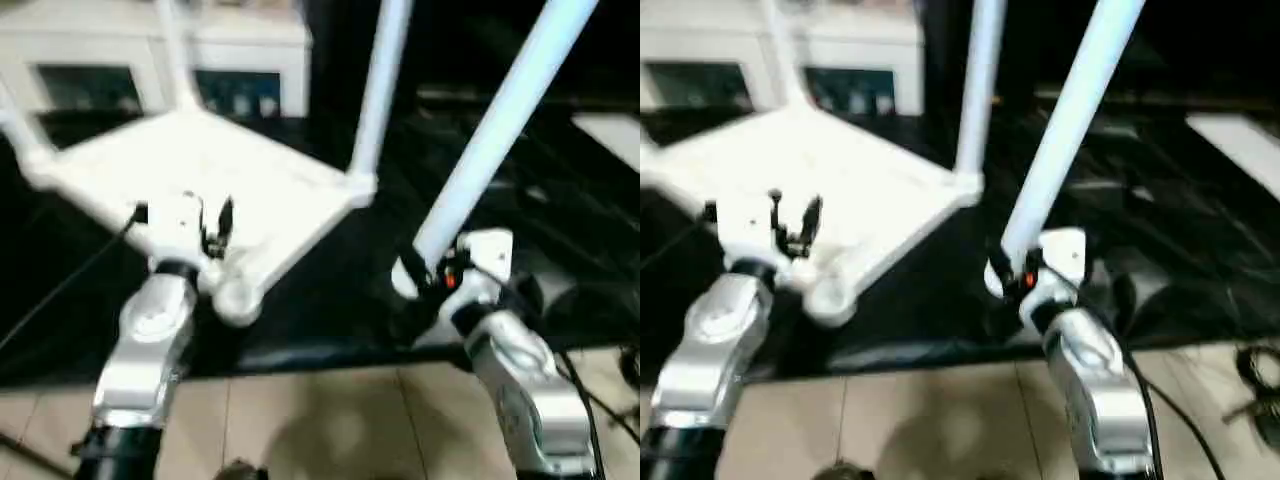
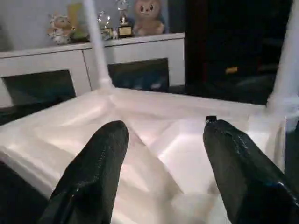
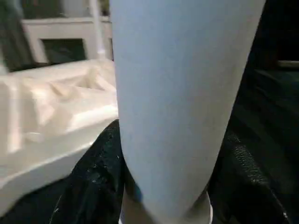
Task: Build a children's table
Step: Pick table leg
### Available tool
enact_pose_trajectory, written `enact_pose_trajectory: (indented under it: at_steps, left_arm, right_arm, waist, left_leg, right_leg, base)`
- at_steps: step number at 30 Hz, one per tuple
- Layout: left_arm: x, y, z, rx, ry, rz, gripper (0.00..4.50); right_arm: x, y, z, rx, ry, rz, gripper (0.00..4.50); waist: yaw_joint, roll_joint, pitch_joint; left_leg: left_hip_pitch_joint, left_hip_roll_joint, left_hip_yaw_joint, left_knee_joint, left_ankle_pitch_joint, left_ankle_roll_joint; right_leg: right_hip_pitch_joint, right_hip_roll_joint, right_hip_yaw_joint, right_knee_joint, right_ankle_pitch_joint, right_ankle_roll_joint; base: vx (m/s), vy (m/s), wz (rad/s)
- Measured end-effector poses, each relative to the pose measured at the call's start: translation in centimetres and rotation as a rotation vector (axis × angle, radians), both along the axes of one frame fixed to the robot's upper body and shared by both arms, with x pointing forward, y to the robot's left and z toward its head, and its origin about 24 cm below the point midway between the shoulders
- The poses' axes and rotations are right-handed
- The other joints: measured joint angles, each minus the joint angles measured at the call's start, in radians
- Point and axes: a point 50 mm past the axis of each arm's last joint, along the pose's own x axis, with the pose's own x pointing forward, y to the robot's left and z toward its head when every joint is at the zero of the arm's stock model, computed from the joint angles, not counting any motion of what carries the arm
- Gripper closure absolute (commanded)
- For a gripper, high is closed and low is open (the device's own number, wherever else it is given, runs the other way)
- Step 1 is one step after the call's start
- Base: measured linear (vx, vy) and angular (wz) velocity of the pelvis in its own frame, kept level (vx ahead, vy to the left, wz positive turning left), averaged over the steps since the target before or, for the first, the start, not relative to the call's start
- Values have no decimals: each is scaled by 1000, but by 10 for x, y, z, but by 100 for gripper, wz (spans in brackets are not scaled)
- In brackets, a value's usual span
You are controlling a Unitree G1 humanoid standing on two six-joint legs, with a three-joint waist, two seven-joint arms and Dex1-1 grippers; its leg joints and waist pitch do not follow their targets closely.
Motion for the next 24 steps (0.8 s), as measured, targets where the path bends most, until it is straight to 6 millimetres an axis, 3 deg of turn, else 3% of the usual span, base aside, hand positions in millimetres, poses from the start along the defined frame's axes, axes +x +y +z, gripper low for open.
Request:
enact_pose_trajectory:
  at_steps: [1,2,3,4,5,6,7,8,9,10,11,12,13,14,16,17,18,19,21,23,24]
  left_arm:
    - [0,-1,1,-5,-7,-1,150]
    - [-1,-2,-1,-11,-6,-5,150]
    - [-1,-7,-1,-16,-5,-19,150]
    - [-2,-12,-2,-14,-3,-36,150]
    - [-4,-16,-4,-11,3,-59,150]
    - [-4,-20,-4,-6,0,-87,150]
    - [-4,-24,-2,-4,-11,-109,150]
    - [-4,-25,2,-1,-25,-120,150]
    - [-6,-24,-3,-6,-9,-116,150]
    - [-7,-22,-7,-8,6,-113,150]
    - [-8,-21,-8,-9,14,-110,150]
    - [-8,-20,-8,-9,14,-104,150]
    - [-8,-19,-7,-10,11,-100,150]
    - [-8,-20,-8,-16,13,-98,150]
    - [-9,-21,-10,-26,20,-96,150]
    - [-9,-21,-10,-27,20,-95,150]
    - [-9,-21,-9,-27,17,-94,150]
    - [-9,-21,-9,-29,19,-92,150]
    - [-10,-13,-10,-26,23,-56,150]
    - [-10,-7,-11,-25,25,-28,150]
    - [-10,-5,-10,-21,24,-20,150]
  right_arm:
    - [1,-1,2,-6,-9,4,259]
    - [1,-2,-1,-14,2,3,259]
    - [1,-7,-4,-31,15,-3,259]
    - [1,-12,-6,-39,22,-13,259]
    - [1,-15,-5,-41,21,-21,259]
    - [2,-18,-3,-40,13,-31,259]
    - [2,-21,-2,-48,9,-38,259]
    - [3,-23,-3,-50,14,-47,259]
    - [2,-25,-8,-55,34,-52,259]
    - [2,-24,-9,-55,42,-47,259]
    - [2,-22,-8,-54,41,-42,259]
    - [2,-21,-8,-51,40,-34,259]
    - [2,-20,-8,-51,39,-31,259]
    - [2,-21,-9,-52,42,-30,259]
    - [2,-23,-8,-64,41,-28,259]
    - [2,-24,-8,-68,41,-29,259]
    - [1,-24,-9,-68,47,-31,259]
    - [0,-25,-11,-70,54,-32,259]
    - [-1,-17,-13,-71,60,17,259]
    - [-1,-8,-13,-75,60,64,259]
    - [-2,-7,-14,-79,62,78,259]
  waist:
    - [1,-4,-2]
    - [-2,-6,-2]
    - [-2,-14,1]
    - [2,-15,3]
    - [2,-24,1]
    - [-2,-22,-2]
    - [-8,-9,-9]
    - [-12,-7,-6]
    - [-22,-9,-5]
    - [-28,-4,-4]
    - [-33,-3,-2]
    - [-36,-4,0]
    - [-34,-17,2]
    - [-30,-22,6]
    - [-21,-18,11]
    - [-18,-12,11]
    - [-23,5,9]
    - [-26,1,11]
    - [-50,-1,8]
    - [-74,-4,7]
    - [-77,-20,4]
  left_leg:
    - [-11,-4,-2,-14,4,-6]
    - [-11,-6,-11,-25,4,-6]
    - [-21,-7,-18,43,-17,11]
    - [-34,-8,-39,165,-24,22]
    - [-39,-22,-57,236,-24,21]
    - [-4,-31,-65,202,-24,20]
    - [30,-28,-68,134,-29,21]
    - [42,-24,-70,96,-64,10]
    - [44,-10,-70,83,-60,4]
    - [46,3,-69,76,-59,2]
    - [45,7,-67,70,-57,-1]
    - [47,2,-64,72,-56,-2]
    - [63,-2,-56,72,-57,-3]
    - [77,-6,-52,66,-61,-11]
    - [84,2,-53,110,-113,-3]
    - [92,5,-58,113,-118,5]
    - [109,12,-56,96,-110,-9]
    - [112,13,-52,88,-111,-9]
    - [127,11,-53,62,-109,-11]
    - [141,3,-53,60,-109,-11]
    - [137,-8,-55,60,-111,-10]
  right_leg:
    - [-2,1,11,-14,-23,-2]
    - [-7,2,6,-20,-13,-13]
    - [-7,1,-8,-28,-6,-22]
    - [-5,0,-10,-27,-3,-25]
    - [-7,-4,-17,-28,-2,-23]
    - [-17,-9,-35,-34,0,-20]
    - [-29,-9,-58,-36,4,-16]
    - [-34,-14,-77,-44,27,-21]
    - [-32,-10,-93,-70,40,-19]
    - [-25,-9,-106,-86,43,-13]
    - [-22,-8,-98,-83,43,-10]
    - [-15,-19,-55,-54,41,-7]
    - [-13,-32,-34,-37,30,7]
    - [-14,-33,-27,-36,27,4]
    - [-4,-38,-48,-53,23,4]
    - [4,-38,-58,-57,23,4]
    - [11,-35,-70,-69,23,4]
    - [13,-34,-70,-77,23,4]
    - [20,-31,-68,-99,23,4]
    - [19,-33,-58,-89,24,2]
    - [32,-36,-48,-83,30,5]
  base:
    - [-153,-78,-4]
    - [-160,-87,-6]
    - [-160,-87,-6]
    - [-142,-89,-20]
    - [-78,-81,-35]
    - [-78,-81,-35]
    - [-65,-31,-32]
    - [-127,-7,-17]
    - [-127,-7,-17]
    - [-112,-3,-7]
    - [-101,-5,-11]
    - [-101,-5,-11]
    - [0,0,0]
    - [-2,-58,0]
    - [-15,-46,-11]
    - [52,15,-14]
    - [52,15,-14]
    - [0,0,0]
    - [0,0,0]
    - [69,22,-11]
    - [78,10,-8]
